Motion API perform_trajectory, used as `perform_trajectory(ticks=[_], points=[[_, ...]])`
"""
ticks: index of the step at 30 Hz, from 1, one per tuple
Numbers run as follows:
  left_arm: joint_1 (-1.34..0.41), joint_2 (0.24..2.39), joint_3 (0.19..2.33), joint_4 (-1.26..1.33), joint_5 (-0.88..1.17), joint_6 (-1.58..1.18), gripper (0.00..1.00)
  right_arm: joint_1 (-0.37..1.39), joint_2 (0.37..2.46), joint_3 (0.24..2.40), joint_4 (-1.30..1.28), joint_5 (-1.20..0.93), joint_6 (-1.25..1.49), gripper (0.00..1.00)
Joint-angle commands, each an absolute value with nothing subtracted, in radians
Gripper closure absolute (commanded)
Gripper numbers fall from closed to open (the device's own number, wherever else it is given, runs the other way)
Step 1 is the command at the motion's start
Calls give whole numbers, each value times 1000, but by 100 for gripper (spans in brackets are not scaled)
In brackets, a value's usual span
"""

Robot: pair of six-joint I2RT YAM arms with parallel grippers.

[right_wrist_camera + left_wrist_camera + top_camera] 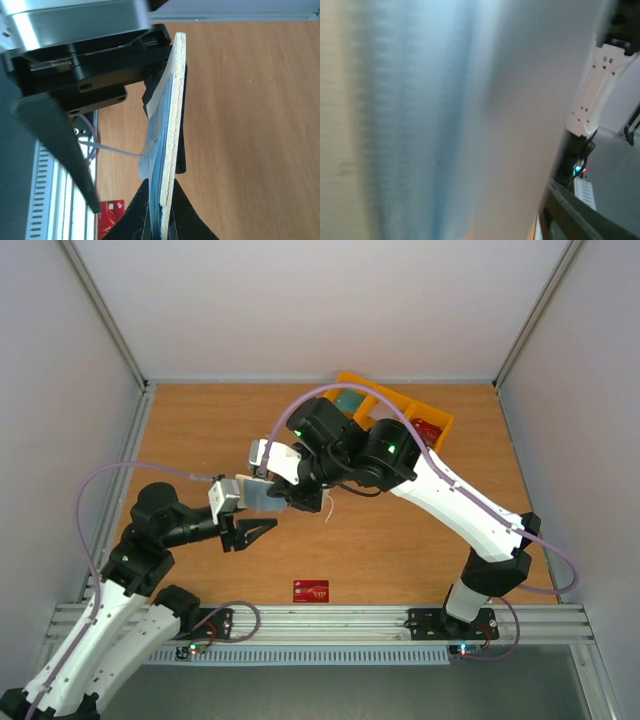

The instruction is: Take the credit cards out of the card holder

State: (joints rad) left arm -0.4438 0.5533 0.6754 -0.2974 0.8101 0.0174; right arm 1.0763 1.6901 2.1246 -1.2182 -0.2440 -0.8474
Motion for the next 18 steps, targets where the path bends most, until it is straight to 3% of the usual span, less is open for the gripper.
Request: perform_trajectory(ticks=[1, 6, 8, 10, 15, 18], points=[[-456, 553, 663, -210, 805, -51, 50, 1074, 1688, 2129, -1233, -331, -836, 99], [-456, 518, 639, -178, 910, -87, 97, 1072, 1642, 2081, -1235, -393, -897, 99], [-456, 519, 635, -159, 922, -113, 100, 1072, 1640, 2076, -1229, -413, -899, 97], [-454, 520, 627, -116, 880, -194, 100, 1070, 1639, 2074, -1205, -365, -876, 78], [-433, 504, 603, -152, 644, -385, 100, 1008, 1498, 1926, -929, 41, -696, 48], [-416, 487, 585, -161, 575, -431, 100, 1005, 1355, 1782, -771, 208, -656, 44]])
